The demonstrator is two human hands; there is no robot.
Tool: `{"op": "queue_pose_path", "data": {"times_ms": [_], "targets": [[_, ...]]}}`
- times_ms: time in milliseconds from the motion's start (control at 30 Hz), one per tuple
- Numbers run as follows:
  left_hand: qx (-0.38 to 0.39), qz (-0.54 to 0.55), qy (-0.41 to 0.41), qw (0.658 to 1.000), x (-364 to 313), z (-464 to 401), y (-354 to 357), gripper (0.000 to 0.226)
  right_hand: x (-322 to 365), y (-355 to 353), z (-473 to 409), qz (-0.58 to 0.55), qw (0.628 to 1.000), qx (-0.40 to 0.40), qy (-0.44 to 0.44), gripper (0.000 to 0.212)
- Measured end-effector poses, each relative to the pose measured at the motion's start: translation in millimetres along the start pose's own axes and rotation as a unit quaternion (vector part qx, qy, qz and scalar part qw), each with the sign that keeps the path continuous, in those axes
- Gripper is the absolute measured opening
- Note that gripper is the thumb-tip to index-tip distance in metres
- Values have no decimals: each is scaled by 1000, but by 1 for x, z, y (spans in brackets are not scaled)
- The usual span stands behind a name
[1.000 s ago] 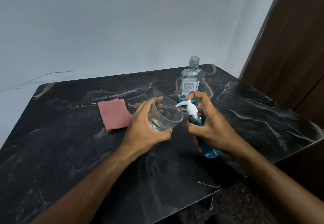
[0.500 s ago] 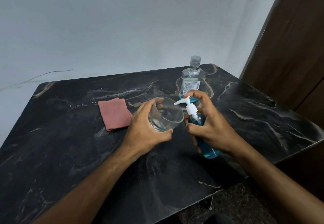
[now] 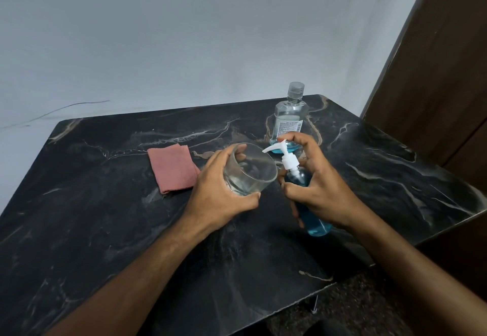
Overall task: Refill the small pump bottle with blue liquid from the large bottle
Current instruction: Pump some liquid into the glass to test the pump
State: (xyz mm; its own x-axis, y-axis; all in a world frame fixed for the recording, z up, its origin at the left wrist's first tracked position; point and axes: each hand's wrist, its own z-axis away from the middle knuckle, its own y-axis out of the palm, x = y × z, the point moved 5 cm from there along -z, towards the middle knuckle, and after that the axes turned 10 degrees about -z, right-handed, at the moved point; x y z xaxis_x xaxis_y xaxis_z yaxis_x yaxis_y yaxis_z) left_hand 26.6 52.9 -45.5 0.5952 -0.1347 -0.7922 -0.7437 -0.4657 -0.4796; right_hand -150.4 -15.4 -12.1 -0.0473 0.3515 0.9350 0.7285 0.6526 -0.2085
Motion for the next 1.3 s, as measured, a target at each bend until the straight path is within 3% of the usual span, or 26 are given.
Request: {"op": "queue_pose_path", "data": {"times_ms": [933,1300], "targets": [[-26,14,-8,1000,4,0,-1,92,-6,3,3,-5,999,-32,7,73],[-50,28,-28,998,12,-3,-3,92,-3,3,11,-88,994,-57,-1,85]]}}
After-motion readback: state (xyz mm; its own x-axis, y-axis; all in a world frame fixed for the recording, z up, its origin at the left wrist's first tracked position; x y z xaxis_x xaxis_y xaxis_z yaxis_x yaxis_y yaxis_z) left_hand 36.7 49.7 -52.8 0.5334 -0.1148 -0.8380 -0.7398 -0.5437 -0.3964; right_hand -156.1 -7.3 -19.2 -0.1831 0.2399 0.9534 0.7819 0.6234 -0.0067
